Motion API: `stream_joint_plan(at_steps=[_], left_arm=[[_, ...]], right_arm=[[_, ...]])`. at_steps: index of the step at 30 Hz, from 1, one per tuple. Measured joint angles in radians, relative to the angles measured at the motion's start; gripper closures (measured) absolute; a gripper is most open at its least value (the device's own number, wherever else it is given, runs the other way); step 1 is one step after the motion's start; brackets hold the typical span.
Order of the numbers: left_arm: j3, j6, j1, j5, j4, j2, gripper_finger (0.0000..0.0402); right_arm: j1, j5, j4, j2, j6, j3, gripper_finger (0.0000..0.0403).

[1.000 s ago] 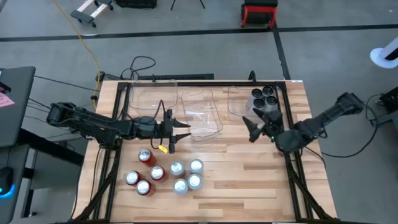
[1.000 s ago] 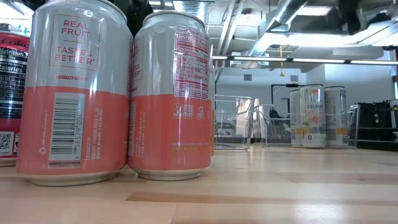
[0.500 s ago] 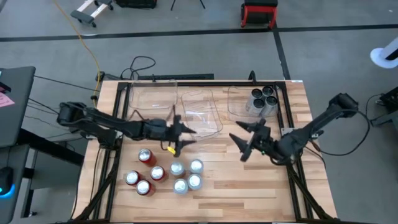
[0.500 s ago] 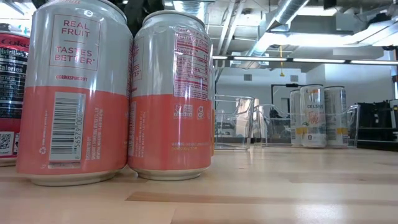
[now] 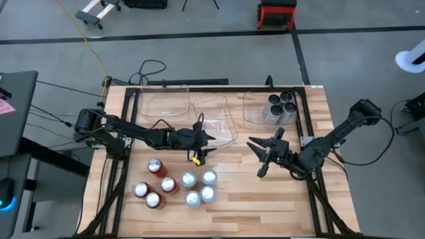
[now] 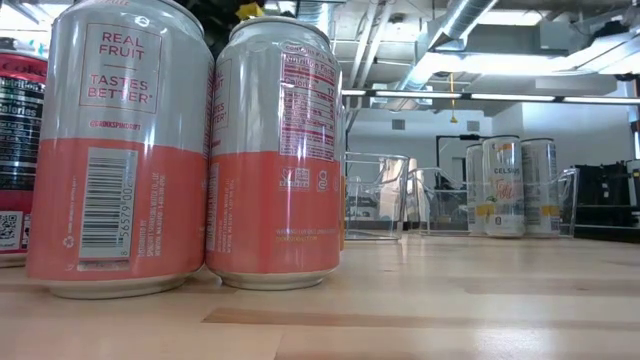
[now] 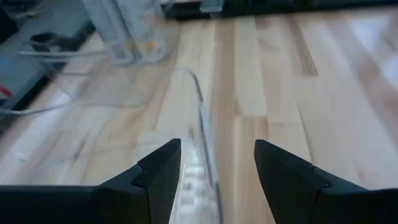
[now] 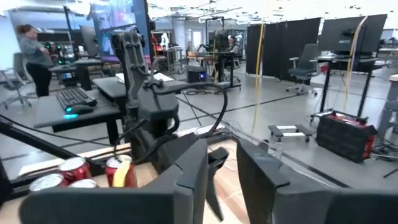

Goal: Sort soda cans
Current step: Adjust the middle transparent bin

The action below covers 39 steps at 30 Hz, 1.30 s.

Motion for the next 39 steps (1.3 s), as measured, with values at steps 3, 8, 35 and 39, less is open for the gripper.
stream_joint_plan(at_steps=[3, 8, 35, 39], left_arm=[[0.019, 0.008, 0.0, 0.008, -0.061, 0.023, 0.02], [0.024, 0.03, 0.006, 0.008, -0.093, 0.035, 0.02], [0.026, 0.164, -0.046, 0.076, -0.241, 0.021, 0.0375], [0.025, 0.163, -0.055, 0.078, -0.25, 0.02, 0.0381]], right_arm=[[0.0, 0.0, -0.005, 0.0, -0.001, 0.0, 0.0306], [0.001, -0.001, -0.009, -0.014, -0.006, 0.0, 0.0305], [0.001, -0.002, -0.033, -0.014, -0.007, 0.0, 0.0305], [0.001, -0.002, -0.033, -0.014, -0.007, 0.0, 0.0304]])
